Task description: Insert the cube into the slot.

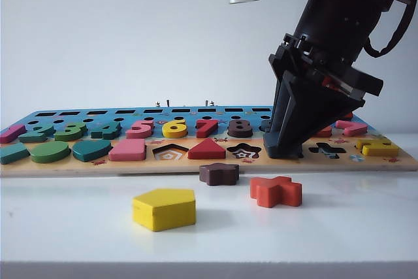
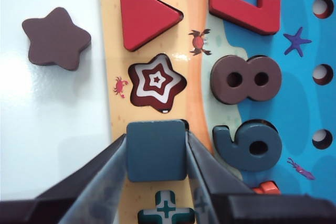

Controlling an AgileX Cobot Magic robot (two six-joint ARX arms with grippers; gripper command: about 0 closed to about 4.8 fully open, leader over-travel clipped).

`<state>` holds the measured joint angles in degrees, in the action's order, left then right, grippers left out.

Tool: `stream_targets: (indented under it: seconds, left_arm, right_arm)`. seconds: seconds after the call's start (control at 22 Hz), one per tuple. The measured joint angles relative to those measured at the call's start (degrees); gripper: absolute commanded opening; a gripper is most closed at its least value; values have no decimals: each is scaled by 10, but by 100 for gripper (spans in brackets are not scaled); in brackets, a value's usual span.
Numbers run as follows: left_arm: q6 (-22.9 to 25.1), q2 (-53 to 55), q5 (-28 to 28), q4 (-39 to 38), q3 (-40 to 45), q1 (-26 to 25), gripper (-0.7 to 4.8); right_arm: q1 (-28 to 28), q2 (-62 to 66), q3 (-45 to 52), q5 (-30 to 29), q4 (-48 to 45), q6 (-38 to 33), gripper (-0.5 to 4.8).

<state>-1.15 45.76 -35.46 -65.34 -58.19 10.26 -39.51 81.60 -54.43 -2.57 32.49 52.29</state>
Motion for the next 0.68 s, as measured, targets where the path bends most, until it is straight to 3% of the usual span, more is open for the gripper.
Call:
stream_targets:
  seconds: [0.68]
  left_arm:
    - [0, 0, 0, 0, 0, 0, 17]
  right_arm:
    - [0, 3, 0, 8, -9, 0, 121]
